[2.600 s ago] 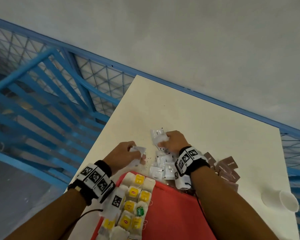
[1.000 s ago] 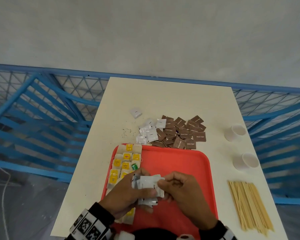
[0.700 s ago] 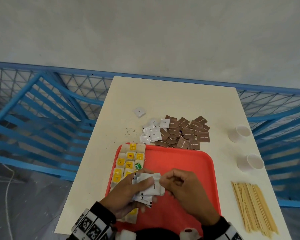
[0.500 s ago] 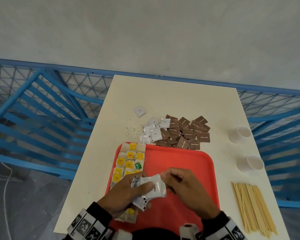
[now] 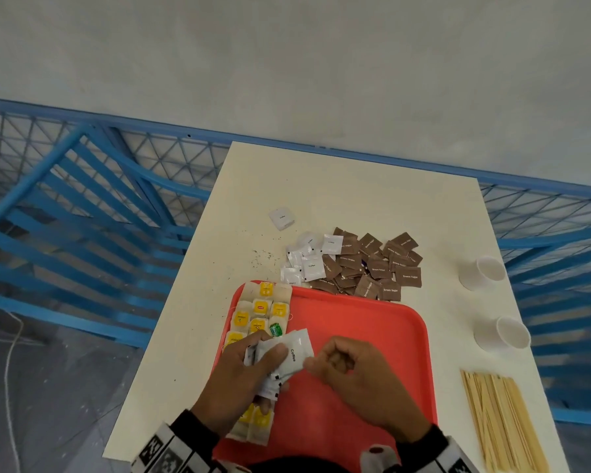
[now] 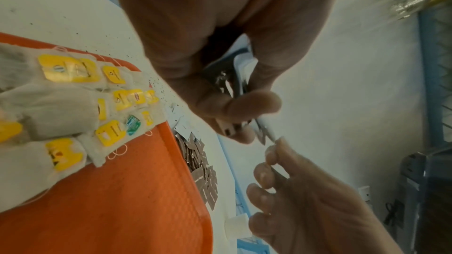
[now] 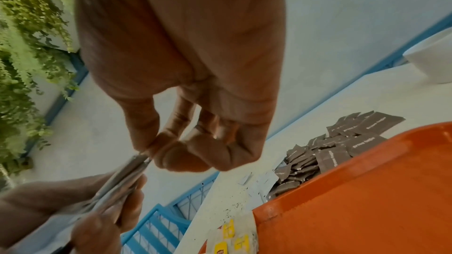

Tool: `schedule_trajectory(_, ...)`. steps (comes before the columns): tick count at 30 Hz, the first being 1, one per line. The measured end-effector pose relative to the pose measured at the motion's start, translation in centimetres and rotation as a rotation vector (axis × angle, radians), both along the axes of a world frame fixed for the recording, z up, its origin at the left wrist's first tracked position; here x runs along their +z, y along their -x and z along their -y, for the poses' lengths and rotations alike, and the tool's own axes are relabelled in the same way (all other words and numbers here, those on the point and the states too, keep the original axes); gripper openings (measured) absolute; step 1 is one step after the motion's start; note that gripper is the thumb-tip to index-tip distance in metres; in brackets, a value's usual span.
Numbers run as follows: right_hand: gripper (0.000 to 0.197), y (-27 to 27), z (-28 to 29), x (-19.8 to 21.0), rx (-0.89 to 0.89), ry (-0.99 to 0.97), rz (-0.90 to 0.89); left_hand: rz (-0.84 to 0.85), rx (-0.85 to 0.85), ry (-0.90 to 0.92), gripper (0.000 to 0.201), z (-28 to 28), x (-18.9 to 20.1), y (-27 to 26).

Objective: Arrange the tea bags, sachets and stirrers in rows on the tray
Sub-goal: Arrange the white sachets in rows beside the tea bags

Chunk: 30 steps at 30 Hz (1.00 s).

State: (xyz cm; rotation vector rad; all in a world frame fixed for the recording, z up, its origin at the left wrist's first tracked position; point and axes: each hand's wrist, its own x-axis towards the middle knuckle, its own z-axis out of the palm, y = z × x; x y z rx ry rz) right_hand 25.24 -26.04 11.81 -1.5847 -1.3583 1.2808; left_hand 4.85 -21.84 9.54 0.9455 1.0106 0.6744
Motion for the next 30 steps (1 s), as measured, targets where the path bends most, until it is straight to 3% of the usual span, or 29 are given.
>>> schedule_trajectory(4, 0.033, 0.6, -0.7, -0.4, -0.021, 0.005, 0.083, -0.011, 0.02, 0.013, 0.054, -0.2, -0.2, -0.1)
schedule_trajectory(8, 0.031, 0.1, -1.4, -0.2, -0.061, -0.007, 0.058, 0.043, 0.003, 0.079, 0.056, -0.5, -0.5, 0.2)
schedule_trajectory(13, 0.025, -0.6, -2.1, -0.4, 0.11, -0.057, 0.026, 0.306, -0.1, 0.328, 0.041, -0.4, 0.0, 0.0)
schedule_trajectory(16, 0.027, -0.6, -2.3, -0.4, 0.286, -0.106, 0.098, 0.386, -0.175, 0.386, 0.054, -0.5, -0.2, 0.0)
schedule_trajectory(19, 0.027, -0.8, -2.7, -0.3, 0.303, -0.157, 0.162, 0.303, -0.193, 0.416, 0.073, -0.6, -0.4, -0.3)
schedule_trajectory(24, 0.023, -1.6, -3.1, 0.2, 0.224, -0.064, 0.041, 0.154, -0.184, 0.282, 0.059, -0.7, -0.4, -0.3)
schedule_trajectory(28, 0.021, -1.8, -2.7, 0.3, 0.217, 0.103, -0.134, 0.168, -0.203, 0.181, 0.059, -0.7, -0.1, -0.1)
schedule_trajectory(30, 0.024, -1.8, -2.5, 0.2, 0.22, 0.119, -0.139, 0.131, -0.227, 0.108, 0.063, -0.7, 0.0, 0.2)
